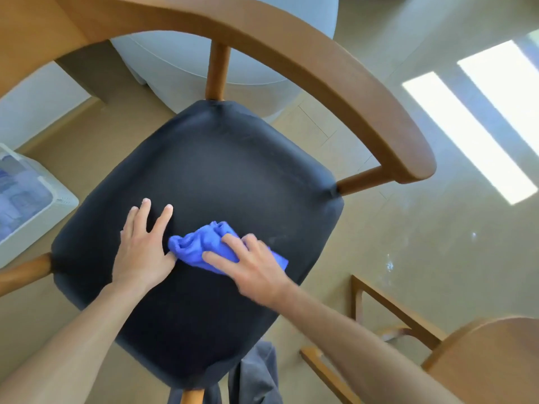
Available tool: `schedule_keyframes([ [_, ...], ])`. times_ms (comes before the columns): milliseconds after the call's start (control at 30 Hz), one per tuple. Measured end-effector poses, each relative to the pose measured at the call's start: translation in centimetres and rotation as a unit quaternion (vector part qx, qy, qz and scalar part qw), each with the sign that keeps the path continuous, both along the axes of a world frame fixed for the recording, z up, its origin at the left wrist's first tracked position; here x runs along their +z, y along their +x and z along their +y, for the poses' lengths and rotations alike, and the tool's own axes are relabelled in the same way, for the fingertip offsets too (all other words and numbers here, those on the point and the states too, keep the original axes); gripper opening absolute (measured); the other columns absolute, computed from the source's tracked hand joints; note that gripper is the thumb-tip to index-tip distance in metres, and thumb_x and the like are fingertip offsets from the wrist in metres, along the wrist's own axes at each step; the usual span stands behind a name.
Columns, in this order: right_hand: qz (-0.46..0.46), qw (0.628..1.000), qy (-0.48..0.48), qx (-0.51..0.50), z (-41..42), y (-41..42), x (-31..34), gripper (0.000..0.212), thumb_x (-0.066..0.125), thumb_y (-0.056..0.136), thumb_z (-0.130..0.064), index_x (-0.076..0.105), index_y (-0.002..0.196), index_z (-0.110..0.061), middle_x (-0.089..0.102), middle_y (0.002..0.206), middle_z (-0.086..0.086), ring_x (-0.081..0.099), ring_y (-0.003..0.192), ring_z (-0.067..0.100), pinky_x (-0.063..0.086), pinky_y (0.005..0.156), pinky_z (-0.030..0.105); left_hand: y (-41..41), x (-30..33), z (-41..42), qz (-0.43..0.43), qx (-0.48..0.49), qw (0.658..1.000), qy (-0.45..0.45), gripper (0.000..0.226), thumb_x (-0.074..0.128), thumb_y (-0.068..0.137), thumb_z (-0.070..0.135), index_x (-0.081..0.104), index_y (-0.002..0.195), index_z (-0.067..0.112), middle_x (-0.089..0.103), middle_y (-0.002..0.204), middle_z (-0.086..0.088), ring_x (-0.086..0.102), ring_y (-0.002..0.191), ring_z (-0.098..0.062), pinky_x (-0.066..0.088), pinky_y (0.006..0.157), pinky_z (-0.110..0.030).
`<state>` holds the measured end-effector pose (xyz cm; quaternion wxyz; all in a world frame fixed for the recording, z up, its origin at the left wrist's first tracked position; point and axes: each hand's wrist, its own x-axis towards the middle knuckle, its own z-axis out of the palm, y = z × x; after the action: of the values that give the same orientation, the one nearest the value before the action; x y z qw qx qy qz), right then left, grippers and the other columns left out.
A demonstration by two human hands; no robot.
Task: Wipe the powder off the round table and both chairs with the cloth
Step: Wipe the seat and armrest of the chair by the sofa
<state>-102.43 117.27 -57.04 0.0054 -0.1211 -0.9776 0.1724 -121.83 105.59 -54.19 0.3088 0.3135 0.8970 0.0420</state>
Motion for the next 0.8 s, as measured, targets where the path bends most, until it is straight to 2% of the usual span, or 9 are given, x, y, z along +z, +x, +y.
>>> schedule_keyframes([
  [100, 0.044, 0.998, 0.043, -0.027, 7.0, 2.0, -0.2, 0.055, 0.049, 0.078, 0.002, 0.051, 0.122, -0.031, 0.055, 0.113, 0.011, 0.039, 0.07, 0.027, 0.047, 0.063, 0.041, 0.3, -0.1, 0.1, 0.006, 0.009, 1.0, 0.0, 0.077, 0.065, 0.087, 0.035, 0.02, 0.15, 0.031, -0.004, 0.159, 0.002, -0.008, 0.145, -0.016, 0.033, 0.107, -0.054],
  [167, 0.071, 0.991, 0.077, -0.081, 10.3, 3.0, -0.1, 0.051, 0.052, 0.081, 0.0, 0.051, 0.123, -0.029, 0.05, 0.118, 0.009, 0.046, 0.072, 0.03, 0.049, 0.066, 0.041, 0.4, 0.0, 0.0, 0.01, 0.008, 1.0, -0.002, 0.077, 0.064, 0.087, 0.038, 0.02, 0.15, 0.032, -0.005, 0.159, 0.003, -0.009, 0.145, -0.015, 0.033, 0.106, -0.055],
  [267, 0.088, 0.977, 0.126, -0.146, 13.0, 4.2, -0.1, 0.057, 0.06, 0.077, 0.001, 0.049, 0.126, -0.027, 0.042, 0.123, 0.007, 0.053, 0.078, 0.035, 0.052, 0.069, 0.041, 0.2, 0.2, 0.1, 0.01, 0.01, 1.0, -0.007, 0.077, 0.064, 0.087, 0.038, 0.021, 0.15, 0.033, -0.004, 0.159, 0.004, -0.008, 0.145, -0.014, 0.034, 0.105, -0.055],
  [400, 0.04, 0.947, 0.147, -0.284, 14.7, 7.2, -0.1, 0.07, 0.062, 0.072, 0.009, 0.046, 0.132, -0.025, 0.039, 0.128, 0.008, 0.045, 0.094, 0.034, 0.05, 0.073, 0.044, 0.3, 0.1, 0.0, 0.01, 0.007, 1.0, -0.007, 0.077, 0.065, 0.086, 0.037, 0.022, 0.149, 0.031, -0.003, 0.159, 0.002, -0.007, 0.145, -0.016, 0.034, 0.105, -0.056],
  [500, 0.014, 0.918, 0.106, -0.382, 12.7, 7.3, 0.2, 0.068, 0.06, 0.076, 0.006, 0.046, 0.134, -0.025, 0.046, 0.133, 0.011, 0.049, 0.088, 0.036, 0.051, 0.073, 0.046, 0.3, -0.1, 0.1, 0.015, 0.003, 1.0, -0.004, 0.077, 0.066, 0.086, 0.036, 0.023, 0.149, 0.03, -0.002, 0.159, 0.0, -0.006, 0.145, -0.018, 0.034, 0.105, -0.059],
  [567, 0.011, 0.885, 0.03, -0.464, 11.3, 5.9, 0.9, 0.064, 0.057, 0.08, -0.001, 0.047, 0.137, -0.026, 0.045, 0.137, 0.01, 0.051, 0.101, 0.036, 0.05, 0.081, 0.044, 0.2, -0.1, 0.3, 0.012, 0.002, 1.0, -0.011, 0.077, 0.065, 0.086, 0.036, 0.022, 0.15, 0.03, -0.004, 0.159, 0.0, -0.007, 0.145, -0.019, 0.033, 0.105, -0.059],
  [667, 0.003, 0.814, -0.074, -0.576, 10.2, 3.3, 1.8, 0.06, 0.055, 0.087, -0.018, 0.037, 0.141, -0.033, 0.038, 0.139, 0.004, 0.049, 0.114, 0.03, 0.043, 0.088, 0.035, 0.1, -0.1, 0.4, 0.012, -0.006, 1.0, -0.018, 0.077, 0.063, 0.088, 0.036, 0.018, 0.151, 0.029, -0.007, 0.159, -0.002, -0.008, 0.145, -0.022, 0.029, 0.109, -0.057],
  [733, -0.004, 0.778, -0.088, -0.622, 9.8, 1.8, 1.9, 0.06, 0.058, 0.087, -0.025, 0.034, 0.141, -0.034, 0.036, 0.14, 0.005, 0.05, 0.114, 0.03, 0.042, 0.088, 0.034, 0.3, -0.3, 0.4, 0.015, -0.016, 1.0, -0.02, 0.077, 0.061, 0.089, 0.035, 0.016, 0.152, 0.026, -0.009, 0.159, -0.005, -0.009, 0.145, -0.025, 0.021, 0.114, -0.054],
  [800, 0.0, 0.763, -0.08, -0.642, 10.1, 0.5, 1.7, 0.057, 0.056, 0.087, -0.019, 0.036, 0.139, -0.033, 0.035, 0.141, 0.008, 0.05, 0.115, 0.032, 0.042, 0.087, 0.034, 0.4, -0.5, 0.5, 0.021, -0.024, 0.999, -0.022, 0.077, 0.059, 0.09, 0.035, 0.015, 0.152, 0.025, -0.01, 0.159, -0.008, -0.01, 0.145, -0.028, 0.016, 0.115, -0.052],
])
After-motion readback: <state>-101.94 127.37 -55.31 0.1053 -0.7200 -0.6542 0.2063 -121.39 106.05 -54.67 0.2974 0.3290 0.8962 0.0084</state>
